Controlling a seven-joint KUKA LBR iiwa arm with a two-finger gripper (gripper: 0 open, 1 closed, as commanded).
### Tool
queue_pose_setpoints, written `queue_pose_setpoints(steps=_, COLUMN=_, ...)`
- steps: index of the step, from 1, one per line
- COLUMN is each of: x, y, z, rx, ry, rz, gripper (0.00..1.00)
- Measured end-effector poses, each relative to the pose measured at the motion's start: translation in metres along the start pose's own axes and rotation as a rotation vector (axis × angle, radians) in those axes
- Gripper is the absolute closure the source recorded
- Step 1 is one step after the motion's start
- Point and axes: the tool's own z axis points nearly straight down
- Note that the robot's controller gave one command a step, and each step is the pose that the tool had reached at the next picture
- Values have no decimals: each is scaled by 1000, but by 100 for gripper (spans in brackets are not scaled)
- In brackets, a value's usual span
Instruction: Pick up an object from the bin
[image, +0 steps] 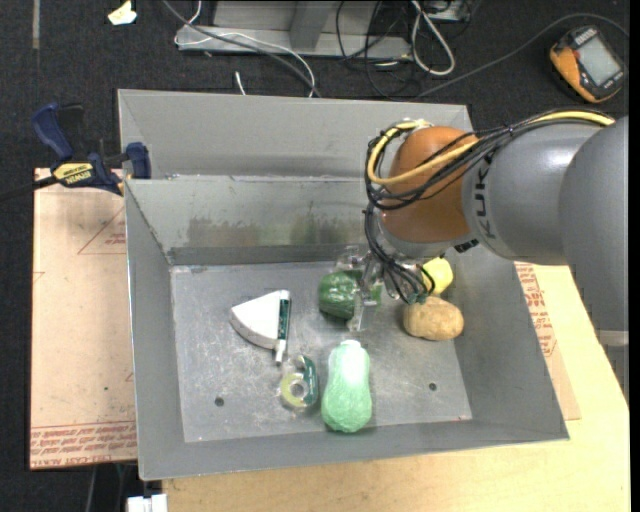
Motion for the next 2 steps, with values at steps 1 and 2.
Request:
queue_pose_setpoints(steps=1, x=0, y=0, z=0, rx=0, ry=0, rz=0, gripper=100)
queue_pose_setpoints(steps=2, x=2, y=1, z=-30, rx=-1, ry=11, rz=0, gripper=100)
